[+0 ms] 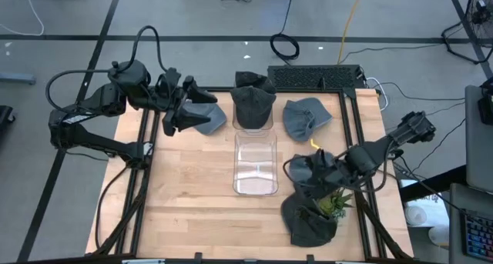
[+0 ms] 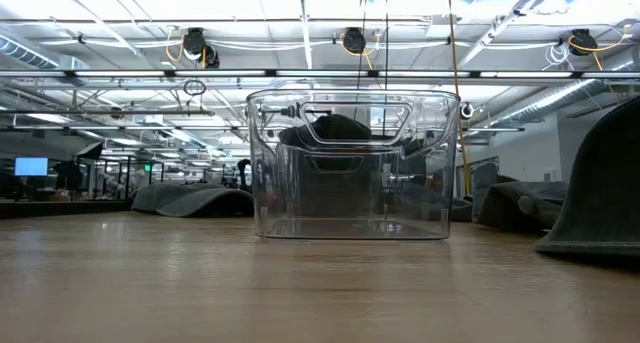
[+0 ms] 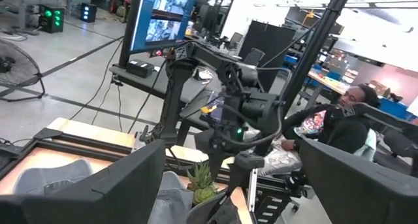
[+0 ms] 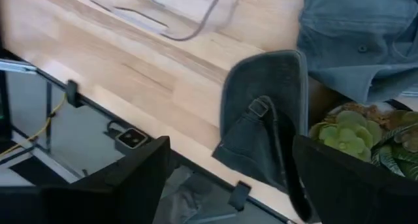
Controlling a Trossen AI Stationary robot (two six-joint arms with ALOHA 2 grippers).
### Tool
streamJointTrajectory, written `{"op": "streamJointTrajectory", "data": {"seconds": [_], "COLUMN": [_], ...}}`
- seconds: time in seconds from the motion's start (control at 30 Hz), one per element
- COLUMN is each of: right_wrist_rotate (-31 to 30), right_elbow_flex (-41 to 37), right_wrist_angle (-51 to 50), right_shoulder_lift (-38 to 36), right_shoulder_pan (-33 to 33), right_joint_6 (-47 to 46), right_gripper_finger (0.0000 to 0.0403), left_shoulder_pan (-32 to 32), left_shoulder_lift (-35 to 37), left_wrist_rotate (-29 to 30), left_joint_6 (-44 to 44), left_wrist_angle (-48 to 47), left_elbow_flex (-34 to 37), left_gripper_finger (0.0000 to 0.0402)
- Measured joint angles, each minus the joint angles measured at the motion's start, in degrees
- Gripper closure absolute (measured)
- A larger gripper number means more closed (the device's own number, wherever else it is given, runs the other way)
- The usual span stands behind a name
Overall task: Pick & Place hat
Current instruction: Put the black cap into the top transparent bin
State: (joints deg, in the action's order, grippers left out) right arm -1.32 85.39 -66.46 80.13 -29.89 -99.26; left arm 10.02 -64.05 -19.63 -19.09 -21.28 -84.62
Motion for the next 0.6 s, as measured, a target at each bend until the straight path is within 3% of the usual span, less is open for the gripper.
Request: {"op": "streamJointTrajectory", "data": {"seconds": [0.6], "right_wrist_rotate": [1.36], "right_elbow_flex": [-15.42], "right_wrist_angle": [10.95], "right_shoulder_lift": [0.01], "right_shoulder_pan": [-2.12], "right_joint_6": [-3.38], "right_gripper_finger": [0.009], "left_shoulder_pan": [0.0], "left_shoulder_lift": [0.01], "left_wrist_rotate": [-1.0], "left_joint_6": [0.21], "left_wrist_angle": [0.0], "left_elbow_flex": [0.0], "left_gripper_finger": [0.0039]}}
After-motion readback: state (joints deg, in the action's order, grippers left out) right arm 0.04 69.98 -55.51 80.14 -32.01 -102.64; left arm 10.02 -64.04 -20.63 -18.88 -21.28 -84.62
